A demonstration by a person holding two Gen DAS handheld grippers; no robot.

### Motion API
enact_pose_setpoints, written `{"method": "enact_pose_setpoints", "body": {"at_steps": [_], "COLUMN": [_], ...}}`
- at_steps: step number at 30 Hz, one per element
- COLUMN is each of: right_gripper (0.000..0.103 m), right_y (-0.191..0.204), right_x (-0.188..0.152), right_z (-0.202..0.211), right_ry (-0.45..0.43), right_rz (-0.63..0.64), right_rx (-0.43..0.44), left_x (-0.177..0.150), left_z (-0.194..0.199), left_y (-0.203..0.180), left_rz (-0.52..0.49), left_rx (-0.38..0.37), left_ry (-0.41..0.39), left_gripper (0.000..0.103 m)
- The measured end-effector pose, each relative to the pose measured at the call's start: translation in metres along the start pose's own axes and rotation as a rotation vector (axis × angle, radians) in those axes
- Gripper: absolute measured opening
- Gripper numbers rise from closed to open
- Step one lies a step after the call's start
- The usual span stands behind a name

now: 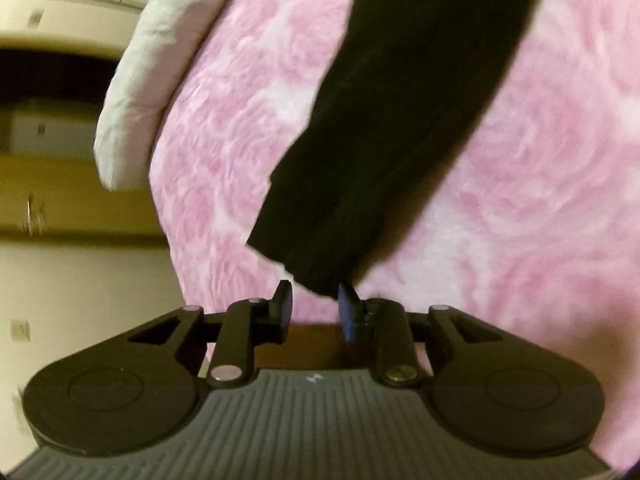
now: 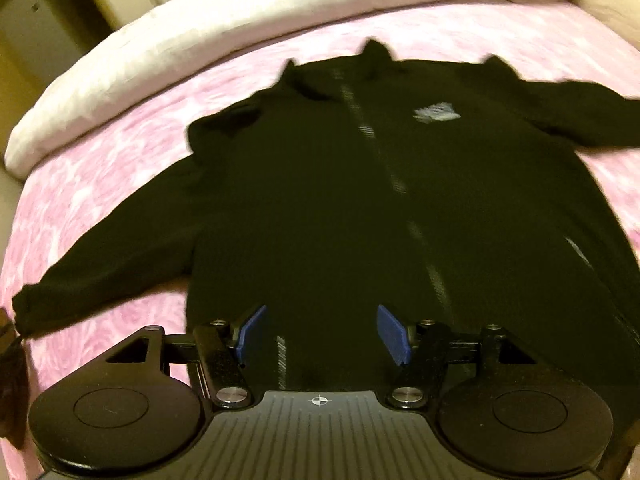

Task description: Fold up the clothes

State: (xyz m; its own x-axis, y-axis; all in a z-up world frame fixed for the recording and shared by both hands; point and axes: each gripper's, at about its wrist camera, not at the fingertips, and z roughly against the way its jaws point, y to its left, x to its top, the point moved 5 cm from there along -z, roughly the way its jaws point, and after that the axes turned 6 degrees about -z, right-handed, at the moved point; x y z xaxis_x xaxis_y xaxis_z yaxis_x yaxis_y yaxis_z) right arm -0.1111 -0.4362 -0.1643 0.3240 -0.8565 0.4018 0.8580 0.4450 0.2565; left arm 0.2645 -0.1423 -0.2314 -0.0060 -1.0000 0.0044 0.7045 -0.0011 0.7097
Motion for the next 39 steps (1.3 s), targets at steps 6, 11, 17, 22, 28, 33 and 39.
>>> {"method": "enact_pose_setpoints", "body": {"at_steps": [6, 11, 17, 22, 28, 33, 39], "right_gripper": [0.066, 0.068, 0.070, 0.071, 0.073, 0.079, 0.085], "right_y": [-0.064, -0.135, -0.209, -0.255, -0.260, -0.224, -0.186], "right_x": [-0.018, -0.038, -0.070, -0.092, -0.089, -0.079, -0.074], "right_z": [0.068, 0.123, 0.177, 0.224, 0.248, 0.255, 0.258], "right_ry": [-0.051, -0.112, -0.158, -0.203, -0.202, -0.177, -0.151], "right_rz": [-0.079, -0.181, -0.287, -0.342, -0.254, -0.095, 0.058], "right_rx": [-0.066, -0.118, -0.134, -0.130, -0.062, -0.012, 0.007], "left_x": [-0.005, 0.000, 0.014, 0.031, 0.062, 0.088, 0.100], "left_z": [0.078, 0.158, 0.250, 0.311, 0.365, 0.401, 0.424], "left_y": [0.014, -0.012, -0.057, -0.086, -0.098, -0.102, -0.108], "left_rz": [0.419, 0.597, 0.632, 0.659, 0.668, 0.668, 0.686], "left_rx": [-0.202, -0.336, -0.412, -0.455, -0.487, -0.500, -0.524], "left_ry": [-0.015, -0.036, -0.075, -0.115, -0.192, -0.256, -0.292], "left_gripper": [0.031, 0.033, 0.037, 0.040, 0.046, 0.052, 0.055]}}
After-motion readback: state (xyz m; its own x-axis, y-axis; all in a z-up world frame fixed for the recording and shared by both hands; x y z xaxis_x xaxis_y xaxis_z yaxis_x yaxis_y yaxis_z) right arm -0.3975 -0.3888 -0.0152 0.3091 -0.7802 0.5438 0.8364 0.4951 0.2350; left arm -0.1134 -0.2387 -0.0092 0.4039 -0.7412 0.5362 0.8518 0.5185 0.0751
